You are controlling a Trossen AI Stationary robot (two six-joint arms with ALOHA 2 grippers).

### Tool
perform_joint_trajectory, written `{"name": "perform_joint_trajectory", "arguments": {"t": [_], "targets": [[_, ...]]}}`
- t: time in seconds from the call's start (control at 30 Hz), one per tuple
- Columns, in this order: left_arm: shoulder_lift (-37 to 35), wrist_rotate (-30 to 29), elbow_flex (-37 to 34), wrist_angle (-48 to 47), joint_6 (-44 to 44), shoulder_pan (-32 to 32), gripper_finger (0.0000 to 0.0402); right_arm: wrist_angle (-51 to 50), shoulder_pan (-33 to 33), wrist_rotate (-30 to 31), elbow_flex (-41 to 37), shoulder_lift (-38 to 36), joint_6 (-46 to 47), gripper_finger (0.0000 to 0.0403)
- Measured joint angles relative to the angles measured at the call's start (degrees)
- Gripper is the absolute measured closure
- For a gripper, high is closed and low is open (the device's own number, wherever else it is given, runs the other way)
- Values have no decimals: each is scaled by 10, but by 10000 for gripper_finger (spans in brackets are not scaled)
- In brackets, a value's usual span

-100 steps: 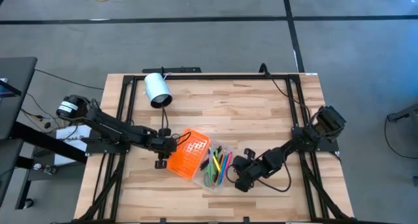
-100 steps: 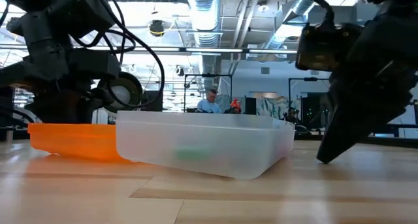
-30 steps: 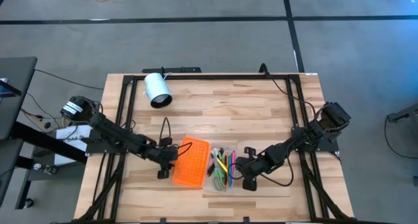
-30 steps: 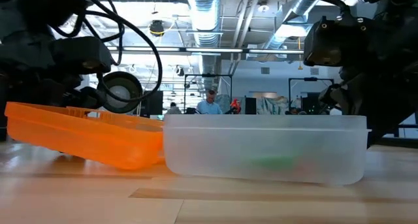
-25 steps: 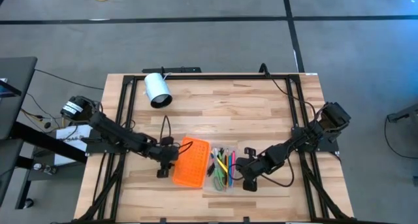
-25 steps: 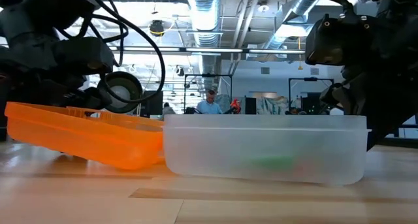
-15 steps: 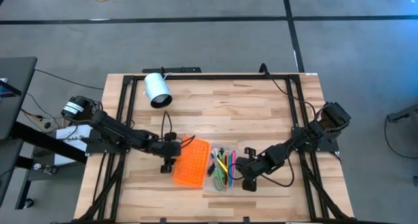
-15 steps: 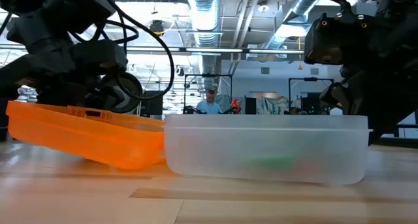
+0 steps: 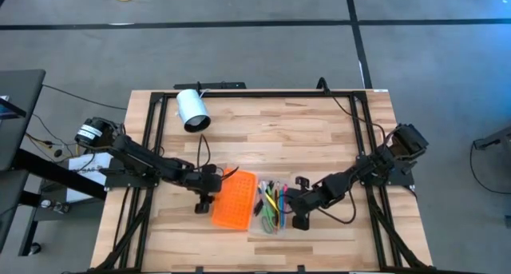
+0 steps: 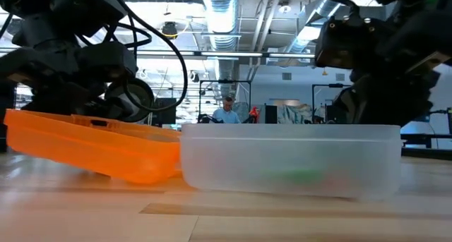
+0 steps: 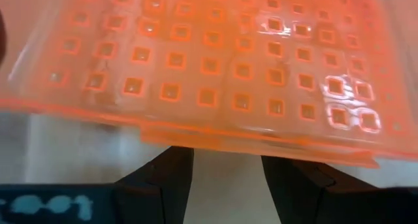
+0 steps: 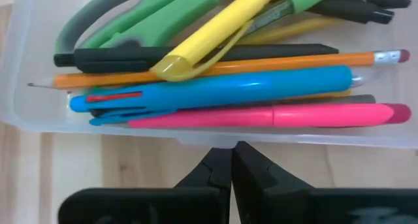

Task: Pick & place school supplies into a supply box
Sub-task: Close the orange supply box

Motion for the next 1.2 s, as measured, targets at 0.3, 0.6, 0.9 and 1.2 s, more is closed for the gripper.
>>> {"name": "perform_joint_trajectory", "arguments": {"t": [0.3, 0.6, 0.9, 1.2], "targets": [[0, 7, 0, 12, -38, -32, 232, 0, -30, -1, 0, 0, -46, 403], [0, -16, 0, 11, -60, -40, 232, 0, -37, -2, 0, 0, -53, 403], [0, -16, 0, 22, -60, -40, 232, 0, -36, -4, 0, 0, -49, 403], [0, -19, 29, -3, -34, -40, 232, -9, -36, -19, 0, 0, -49, 403]]}}
